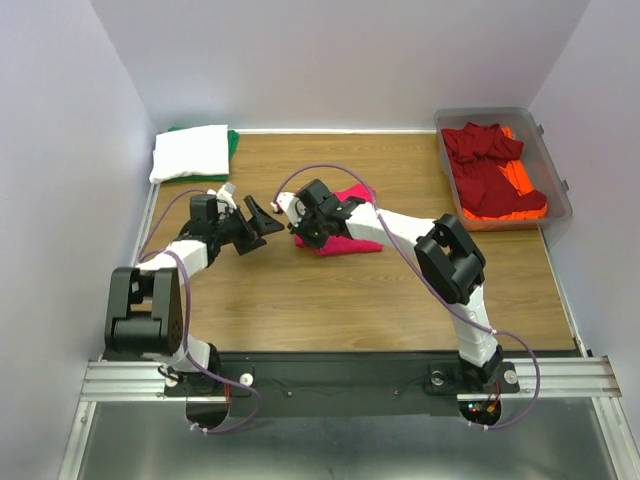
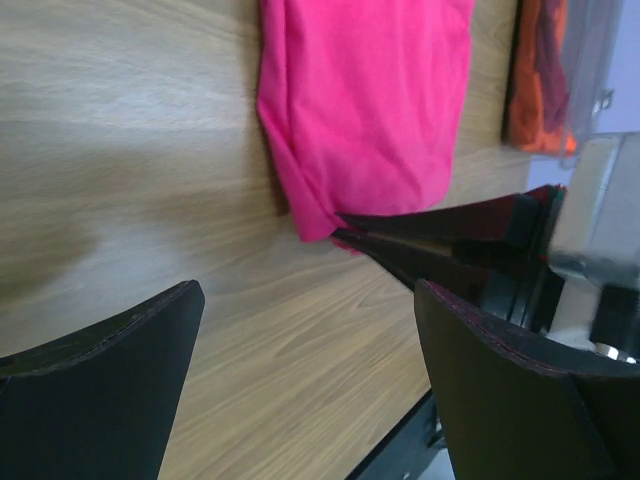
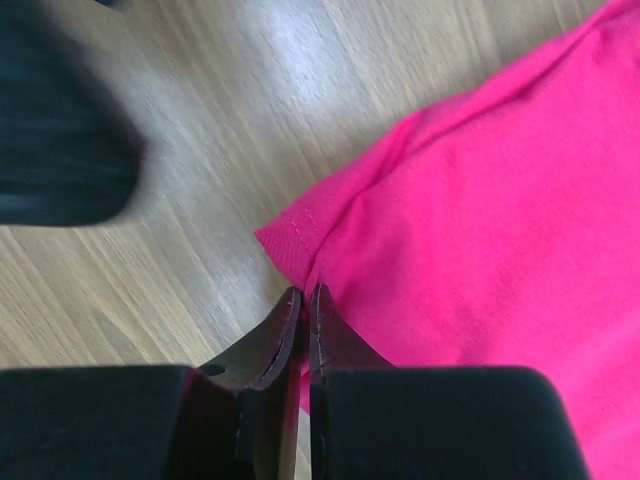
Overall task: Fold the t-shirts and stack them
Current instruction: Neatly place the folded tshirt to the corner
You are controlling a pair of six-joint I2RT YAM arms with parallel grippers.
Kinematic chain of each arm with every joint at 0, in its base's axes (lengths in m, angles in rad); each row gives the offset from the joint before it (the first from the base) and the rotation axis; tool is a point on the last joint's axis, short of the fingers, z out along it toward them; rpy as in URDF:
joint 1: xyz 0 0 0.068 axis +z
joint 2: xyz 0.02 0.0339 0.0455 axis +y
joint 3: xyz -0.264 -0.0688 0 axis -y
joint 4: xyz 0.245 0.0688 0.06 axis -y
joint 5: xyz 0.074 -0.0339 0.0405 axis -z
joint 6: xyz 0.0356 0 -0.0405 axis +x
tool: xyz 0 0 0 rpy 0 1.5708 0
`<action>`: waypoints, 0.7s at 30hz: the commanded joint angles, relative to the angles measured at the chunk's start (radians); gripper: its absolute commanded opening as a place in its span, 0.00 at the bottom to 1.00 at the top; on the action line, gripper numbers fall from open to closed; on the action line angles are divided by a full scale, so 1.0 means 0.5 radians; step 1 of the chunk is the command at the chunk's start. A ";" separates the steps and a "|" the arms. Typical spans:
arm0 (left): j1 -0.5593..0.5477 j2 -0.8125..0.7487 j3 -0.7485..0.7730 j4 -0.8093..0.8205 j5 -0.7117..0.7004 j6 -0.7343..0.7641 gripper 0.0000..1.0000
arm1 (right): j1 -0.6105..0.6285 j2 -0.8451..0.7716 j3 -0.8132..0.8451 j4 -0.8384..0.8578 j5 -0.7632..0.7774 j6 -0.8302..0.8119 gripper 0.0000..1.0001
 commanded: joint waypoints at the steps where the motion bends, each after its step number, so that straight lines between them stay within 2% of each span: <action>1: -0.098 0.209 0.042 0.473 -0.110 -0.353 0.99 | -0.018 -0.150 0.055 0.020 -0.109 0.090 0.01; 10: -0.337 0.701 0.306 0.605 -0.214 -0.653 0.99 | -0.030 -0.159 0.125 0.020 -0.142 0.154 0.01; 17: -0.472 0.851 0.380 0.639 -0.282 -0.810 0.99 | -0.048 -0.153 0.156 0.020 -0.133 0.194 0.01; 21: -0.512 0.925 0.441 0.593 -0.410 -0.915 0.90 | -0.070 -0.156 0.202 0.023 -0.139 0.234 0.01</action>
